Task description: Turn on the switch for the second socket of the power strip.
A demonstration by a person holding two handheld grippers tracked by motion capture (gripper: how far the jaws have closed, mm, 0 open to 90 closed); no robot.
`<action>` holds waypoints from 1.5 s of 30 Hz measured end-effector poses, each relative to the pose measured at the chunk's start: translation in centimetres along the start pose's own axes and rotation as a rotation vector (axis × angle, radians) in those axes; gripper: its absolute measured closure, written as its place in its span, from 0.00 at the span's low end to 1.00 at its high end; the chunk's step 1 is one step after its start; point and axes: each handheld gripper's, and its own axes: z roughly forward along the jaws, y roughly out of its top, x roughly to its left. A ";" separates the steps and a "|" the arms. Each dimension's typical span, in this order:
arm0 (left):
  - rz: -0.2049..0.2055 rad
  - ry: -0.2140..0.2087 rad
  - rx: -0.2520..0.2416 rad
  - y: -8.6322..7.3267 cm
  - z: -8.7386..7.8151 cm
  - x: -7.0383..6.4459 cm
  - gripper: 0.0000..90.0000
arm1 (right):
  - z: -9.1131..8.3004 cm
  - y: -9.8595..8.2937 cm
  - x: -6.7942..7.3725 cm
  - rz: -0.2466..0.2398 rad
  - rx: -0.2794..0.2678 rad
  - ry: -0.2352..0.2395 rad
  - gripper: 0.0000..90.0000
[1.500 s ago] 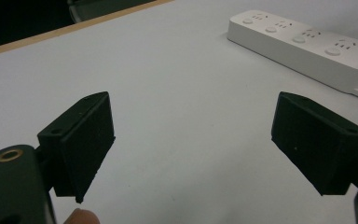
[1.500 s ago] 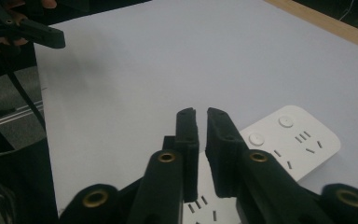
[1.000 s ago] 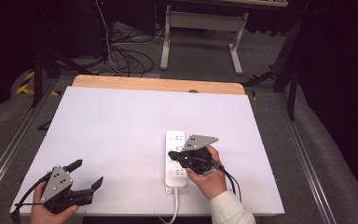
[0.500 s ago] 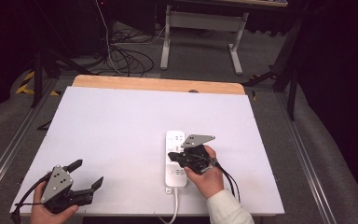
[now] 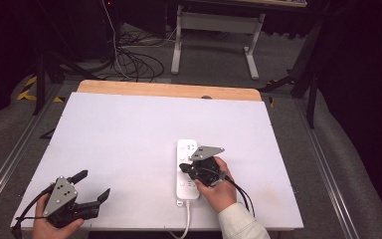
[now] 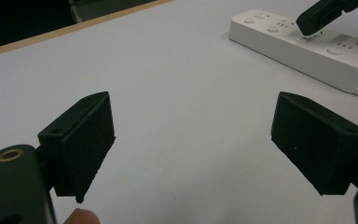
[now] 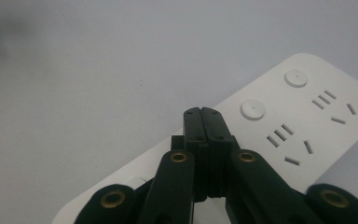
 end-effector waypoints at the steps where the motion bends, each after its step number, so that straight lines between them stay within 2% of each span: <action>1: 0.000 0.000 0.001 0.0 0.0 0.0 0.15 | 0.0 0.0 0.0 -0.001 0.001 0.002 1.00; 5: 0.001 0.001 0.001 0.0 0.0 0.0 0.15 | 0.2 -0.1 0.1 -0.010 0.002 -0.014 1.00; 21: 0.008 0.002 -0.001 0.0 -0.1 0.0 0.15 | 0.4 -0.4 0.4 -0.016 -0.017 -0.015 1.00; 34: 0.008 0.005 -0.001 0.0 -0.1 -0.1 0.15 | 0.5 -0.7 0.6 -0.040 -0.031 -0.027 1.00; 40: 0.003 0.003 -0.002 0.0 -0.1 -0.1 0.15 | 0.6 -0.8 0.3 -0.020 -0.034 -0.014 1.00; 45: 0.005 0.001 -0.001 0.0 0.0 -0.1 0.15 | 0.6 -0.8 0.4 -0.024 -0.030 -0.020 1.00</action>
